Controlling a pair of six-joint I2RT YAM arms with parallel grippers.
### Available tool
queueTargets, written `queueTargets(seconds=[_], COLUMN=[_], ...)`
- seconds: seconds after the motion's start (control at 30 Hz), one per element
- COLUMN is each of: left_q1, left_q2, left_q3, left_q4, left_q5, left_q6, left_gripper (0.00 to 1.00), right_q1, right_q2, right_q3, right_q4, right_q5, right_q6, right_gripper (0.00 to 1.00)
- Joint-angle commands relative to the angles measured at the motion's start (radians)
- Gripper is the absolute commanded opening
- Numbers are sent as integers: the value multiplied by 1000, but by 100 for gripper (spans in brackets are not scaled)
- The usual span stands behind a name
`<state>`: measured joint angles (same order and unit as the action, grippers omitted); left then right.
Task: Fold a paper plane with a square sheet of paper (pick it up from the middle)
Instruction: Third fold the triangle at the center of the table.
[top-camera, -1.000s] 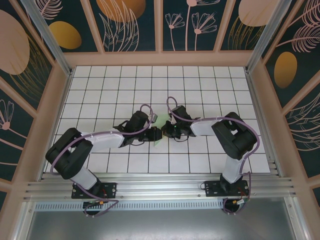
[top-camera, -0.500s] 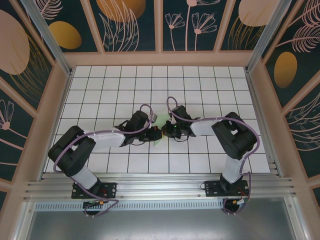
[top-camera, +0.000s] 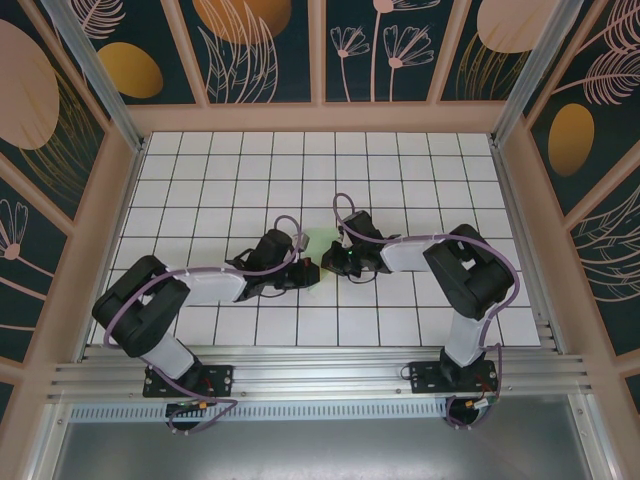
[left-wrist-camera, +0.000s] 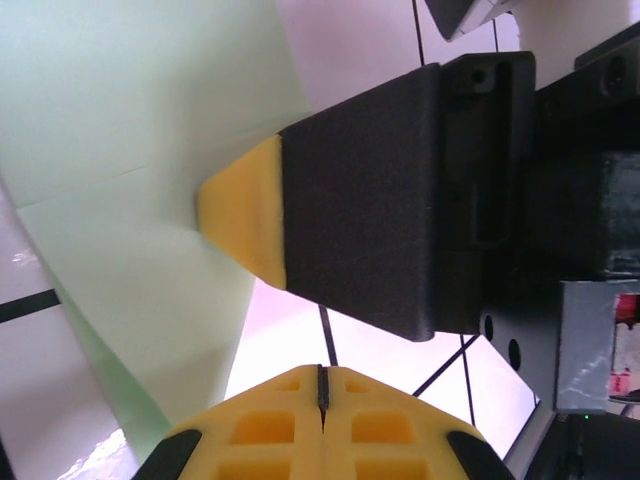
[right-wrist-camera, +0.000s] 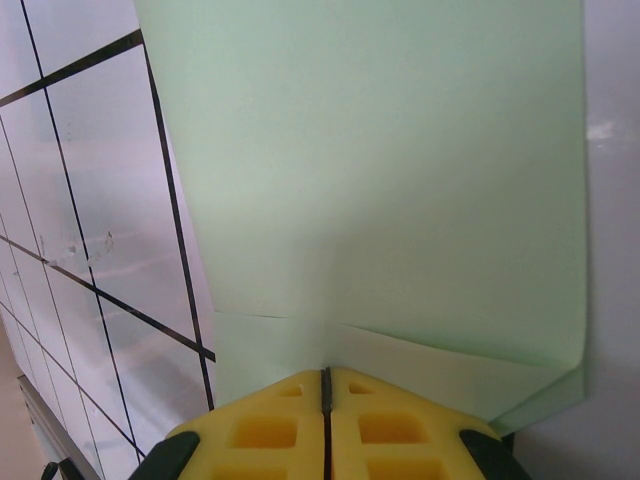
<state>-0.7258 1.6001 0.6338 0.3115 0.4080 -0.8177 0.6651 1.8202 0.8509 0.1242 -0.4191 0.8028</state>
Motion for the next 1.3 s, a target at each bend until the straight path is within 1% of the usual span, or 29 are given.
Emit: queueTargets(seconds=[0.0,0.17,0.57,0.87,1.13,1.27], left_q1=[-4,-4,-4,-3,-3,-4], left_q2=[33,69,83,101,101,108], left_q3=[39,58,52,40,28,22], left_q4=[13,-29,-50,-59,-98,-94], left_q5=[28,-1,-56,-50,-83,-62], left_q6=[3,11,4,6,30,31], left_gripper=[0,0,0,0,0,0], right_q1=[9,10,10,10,10,10], right_q2=[39,42,46,49,55,61], right_q3=[-9,-7,-3,-3,-3,-3], right_q4=[-75,-79,-88,-97,-100,-101], right_q5=[80,80,82,89,92,94], right_q6=[5,1,-3,-5,-4,-4], right_gripper=[9,9,9,9,9,9])
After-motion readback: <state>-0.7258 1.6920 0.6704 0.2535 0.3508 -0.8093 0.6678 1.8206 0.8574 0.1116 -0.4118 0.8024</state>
